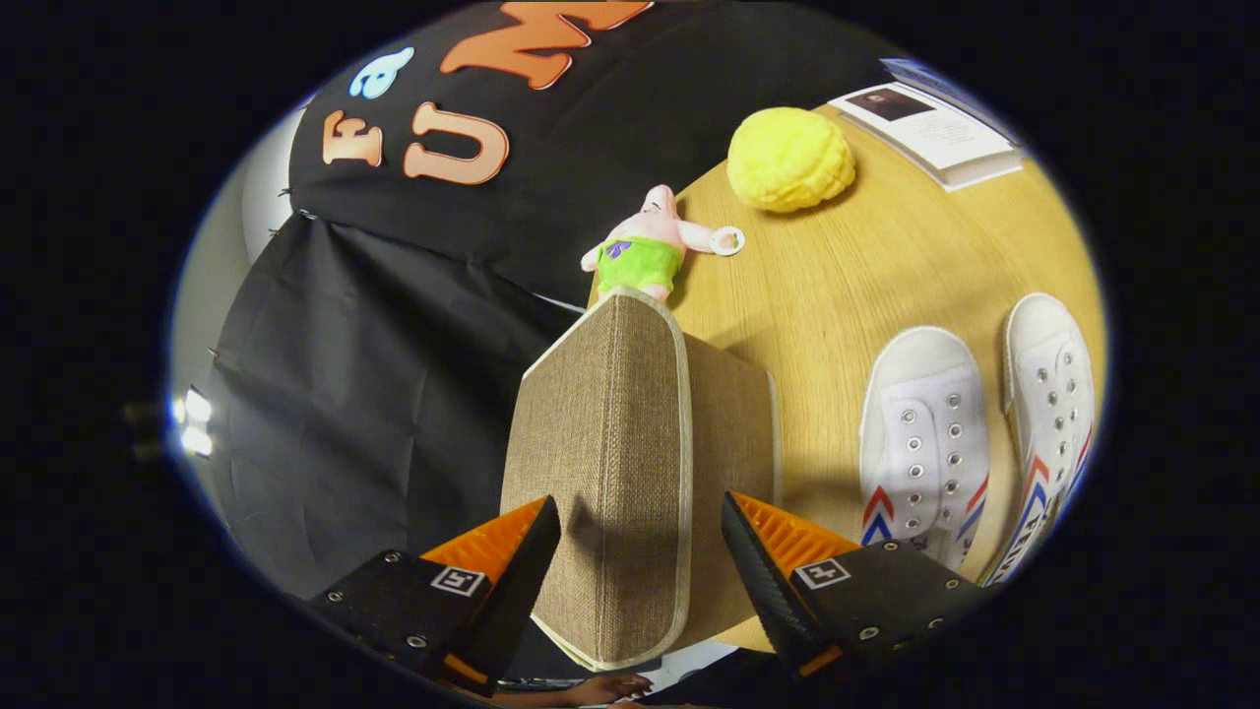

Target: Open the storage box then place both shoes into the box .Put the left shoe in first, then the right shoe, with the right side of both shoes facing outward in a uniform manner.

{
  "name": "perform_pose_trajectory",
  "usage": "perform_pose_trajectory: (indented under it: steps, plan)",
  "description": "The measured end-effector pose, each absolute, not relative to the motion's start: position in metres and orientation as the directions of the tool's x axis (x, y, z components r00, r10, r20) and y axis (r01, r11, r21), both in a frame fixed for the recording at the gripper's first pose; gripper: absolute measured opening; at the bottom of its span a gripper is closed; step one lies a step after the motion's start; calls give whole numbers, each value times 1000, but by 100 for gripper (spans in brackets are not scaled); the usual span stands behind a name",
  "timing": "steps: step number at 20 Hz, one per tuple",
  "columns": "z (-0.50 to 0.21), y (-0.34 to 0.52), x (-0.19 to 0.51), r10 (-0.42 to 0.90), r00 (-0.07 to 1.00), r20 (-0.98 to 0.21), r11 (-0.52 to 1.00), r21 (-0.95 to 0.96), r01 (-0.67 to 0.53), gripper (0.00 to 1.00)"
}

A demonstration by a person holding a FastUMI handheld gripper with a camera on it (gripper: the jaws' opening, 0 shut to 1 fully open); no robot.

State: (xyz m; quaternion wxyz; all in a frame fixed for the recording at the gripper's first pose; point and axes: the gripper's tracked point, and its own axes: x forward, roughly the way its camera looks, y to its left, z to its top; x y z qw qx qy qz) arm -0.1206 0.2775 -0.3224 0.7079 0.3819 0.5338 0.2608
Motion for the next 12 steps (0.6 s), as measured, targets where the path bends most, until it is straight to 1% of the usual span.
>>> perform_pose_trajectory:
  steps: [6, 9, 11, 12]
  plan:
    - [-336, 292, -123, 814, 258, -521, 515, 852, 94, 98]
    - [-335, 290, -120, 818, 268, -509, 492, 860, 134, 98]
    - [-324, 290, -119, 829, 272, -489, 466, 873, 148, 98]
    - [-315, 288, -116, 837, 290, -465, 439, 885, 154, 98]
